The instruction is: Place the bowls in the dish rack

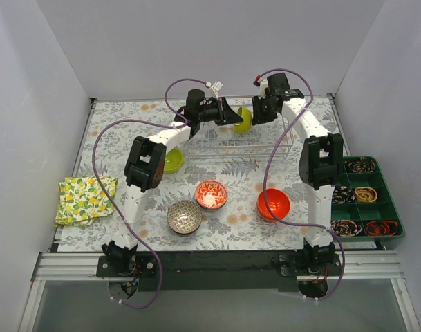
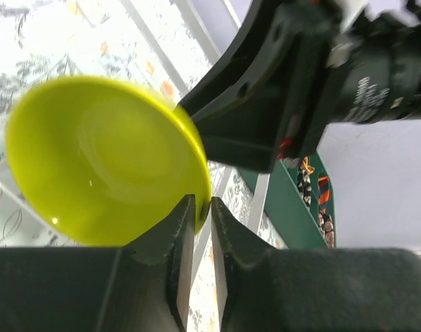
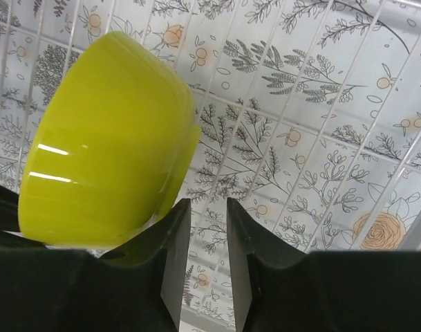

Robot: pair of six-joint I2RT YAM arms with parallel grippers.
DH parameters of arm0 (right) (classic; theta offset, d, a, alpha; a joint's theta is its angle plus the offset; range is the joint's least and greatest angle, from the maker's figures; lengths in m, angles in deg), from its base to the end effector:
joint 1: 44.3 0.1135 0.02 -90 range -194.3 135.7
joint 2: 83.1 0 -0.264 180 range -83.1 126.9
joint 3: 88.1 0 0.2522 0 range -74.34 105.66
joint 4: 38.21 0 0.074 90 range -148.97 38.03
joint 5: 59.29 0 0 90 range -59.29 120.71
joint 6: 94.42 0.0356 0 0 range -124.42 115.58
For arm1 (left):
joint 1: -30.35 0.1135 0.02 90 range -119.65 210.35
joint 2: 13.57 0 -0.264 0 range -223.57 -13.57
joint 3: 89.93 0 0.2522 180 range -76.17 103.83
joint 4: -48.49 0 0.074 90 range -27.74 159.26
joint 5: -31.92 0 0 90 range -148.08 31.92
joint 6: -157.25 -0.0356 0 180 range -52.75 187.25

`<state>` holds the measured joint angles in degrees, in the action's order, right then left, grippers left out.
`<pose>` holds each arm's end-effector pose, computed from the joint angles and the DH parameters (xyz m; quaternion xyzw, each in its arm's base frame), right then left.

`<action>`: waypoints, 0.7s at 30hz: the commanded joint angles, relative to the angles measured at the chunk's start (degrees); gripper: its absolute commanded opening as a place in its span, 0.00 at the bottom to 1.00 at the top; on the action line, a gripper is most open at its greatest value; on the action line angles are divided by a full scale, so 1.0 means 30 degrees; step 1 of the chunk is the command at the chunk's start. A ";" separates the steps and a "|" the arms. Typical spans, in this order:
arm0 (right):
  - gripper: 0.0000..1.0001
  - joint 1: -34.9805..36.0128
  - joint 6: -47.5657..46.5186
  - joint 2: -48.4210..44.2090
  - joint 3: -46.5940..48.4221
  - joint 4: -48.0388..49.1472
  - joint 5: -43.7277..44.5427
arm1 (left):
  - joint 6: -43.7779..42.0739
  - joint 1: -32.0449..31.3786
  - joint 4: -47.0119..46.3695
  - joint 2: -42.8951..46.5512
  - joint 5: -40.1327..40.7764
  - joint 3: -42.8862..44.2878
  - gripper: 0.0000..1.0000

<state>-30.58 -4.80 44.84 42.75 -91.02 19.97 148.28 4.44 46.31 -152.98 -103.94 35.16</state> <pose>0.4884 0.1261 0.2512 -0.1466 0.9243 0.1270 0.3288 0.4938 -0.2683 0.2021 -0.1144 0.7484 -0.6454 0.1009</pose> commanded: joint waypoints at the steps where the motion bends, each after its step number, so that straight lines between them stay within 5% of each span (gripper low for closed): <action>1: 0.35 0.0496 -0.0019 -0.0108 0.1570 0.0564 -0.0784 | -0.0554 0.0317 0.1769 0.1675 -0.0092 -0.0781 0.18; 9: 0.36 0.1287 0.0449 0.0185 0.2363 0.0740 -0.1193 | -0.2547 0.0988 0.4082 0.3490 0.1399 -0.0722 0.37; 12: 0.35 0.1522 0.0508 0.0215 0.2393 0.0799 -0.1282 | -0.3539 0.1515 0.5136 0.4542 0.1722 -0.0781 0.53; 21: 0.36 0.1698 0.0538 0.0332 0.2159 0.0770 -0.1165 | -0.6411 0.2426 0.8477 0.7651 0.3335 -0.2158 0.63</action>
<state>-25.51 -3.69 44.91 47.34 -90.38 17.15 135.13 11.46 66.92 -137.20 -97.45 29.28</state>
